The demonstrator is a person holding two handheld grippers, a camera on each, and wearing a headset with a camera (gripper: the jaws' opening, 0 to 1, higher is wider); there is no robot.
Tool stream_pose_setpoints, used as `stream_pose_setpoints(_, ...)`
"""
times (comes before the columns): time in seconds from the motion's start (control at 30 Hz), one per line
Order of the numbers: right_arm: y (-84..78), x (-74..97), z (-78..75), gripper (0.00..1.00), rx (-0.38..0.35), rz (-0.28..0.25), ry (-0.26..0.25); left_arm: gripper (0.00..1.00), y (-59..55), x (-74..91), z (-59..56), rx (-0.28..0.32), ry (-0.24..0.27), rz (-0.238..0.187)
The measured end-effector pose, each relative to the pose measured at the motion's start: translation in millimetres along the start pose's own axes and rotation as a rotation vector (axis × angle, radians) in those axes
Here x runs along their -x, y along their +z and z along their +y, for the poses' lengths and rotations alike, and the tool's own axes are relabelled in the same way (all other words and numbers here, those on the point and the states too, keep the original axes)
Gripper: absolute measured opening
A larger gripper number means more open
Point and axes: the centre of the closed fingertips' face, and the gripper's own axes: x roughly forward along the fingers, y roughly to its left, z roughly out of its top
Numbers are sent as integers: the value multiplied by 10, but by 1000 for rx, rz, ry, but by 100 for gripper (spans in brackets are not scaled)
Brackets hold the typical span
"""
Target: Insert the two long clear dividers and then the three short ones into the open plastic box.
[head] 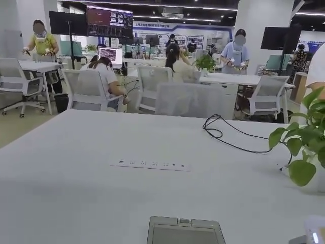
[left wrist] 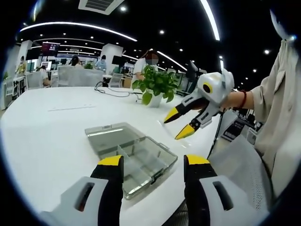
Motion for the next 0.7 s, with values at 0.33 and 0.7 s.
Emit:
stream_pose_setpoints(0.33,326,-98,147,32,62,-65,18,37,46,-45,-71,79,-28,-29)
stream_pose_setpoints(0.7,583,-191,281,32,122,-118,25,25,87,-79,-109,172,-50,-62)
